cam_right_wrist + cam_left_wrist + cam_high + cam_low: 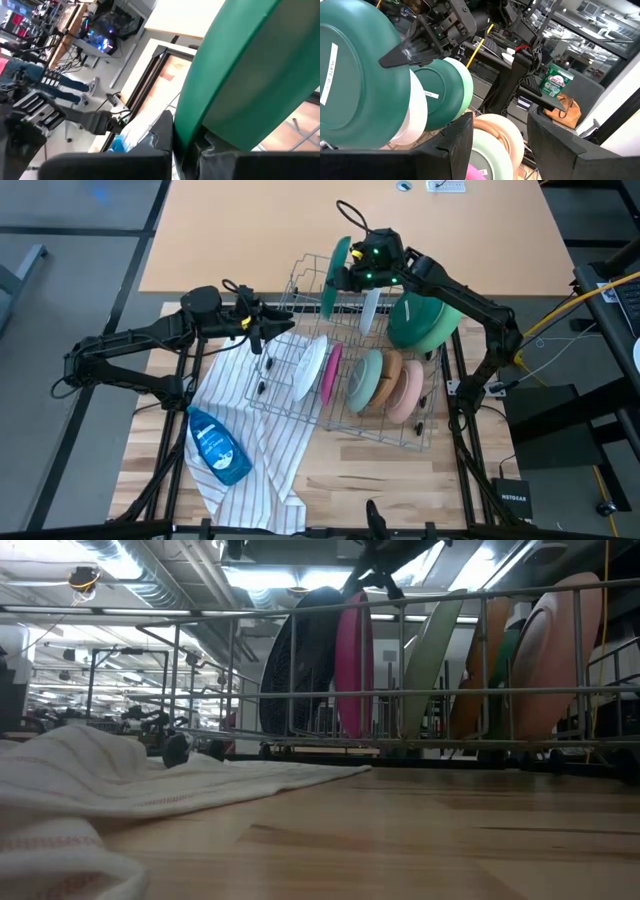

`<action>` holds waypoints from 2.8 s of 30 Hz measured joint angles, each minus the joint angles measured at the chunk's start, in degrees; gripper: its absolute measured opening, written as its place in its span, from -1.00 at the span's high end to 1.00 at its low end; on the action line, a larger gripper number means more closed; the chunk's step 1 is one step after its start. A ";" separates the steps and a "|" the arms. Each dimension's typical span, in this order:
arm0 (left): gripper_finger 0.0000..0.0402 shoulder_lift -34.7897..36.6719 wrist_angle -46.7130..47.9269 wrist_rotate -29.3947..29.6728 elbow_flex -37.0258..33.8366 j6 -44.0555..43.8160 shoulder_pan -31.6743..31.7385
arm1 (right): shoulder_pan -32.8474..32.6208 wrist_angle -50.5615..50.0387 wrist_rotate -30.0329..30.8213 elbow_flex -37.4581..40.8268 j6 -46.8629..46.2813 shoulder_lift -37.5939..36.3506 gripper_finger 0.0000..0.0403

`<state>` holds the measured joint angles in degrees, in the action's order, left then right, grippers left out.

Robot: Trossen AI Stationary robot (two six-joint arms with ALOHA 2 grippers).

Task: Sort dishes
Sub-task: Put the dark green plate in the dish rack, then return to Home Position

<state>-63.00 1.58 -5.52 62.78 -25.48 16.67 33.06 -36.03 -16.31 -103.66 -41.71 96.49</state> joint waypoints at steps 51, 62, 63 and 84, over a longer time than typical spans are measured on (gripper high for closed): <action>0.13 0.00 5.55 -0.87 0.00 1.49 -0.11 | 0.76 -11.20 1.74 0.04 1.49 4.79 0.43; 0.13 0.78 5.55 -0.87 0.00 1.46 -0.12 | 3.21 -19.34 -3.26 -2.70 -1.63 4.70 0.21; 0.13 0.98 5.57 -0.87 0.00 1.47 -0.10 | 3.54 -21.64 -1.99 -3.66 -1.78 4.68 0.21; 0.13 15.74 20.21 0.36 0.00 13.80 7.56 | 2.73 -44.26 4.94 -30.91 15.09 -0.24 0.20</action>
<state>-47.26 21.80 -5.16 62.78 -11.68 24.23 35.79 -80.29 -11.36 -134.57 -26.62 96.25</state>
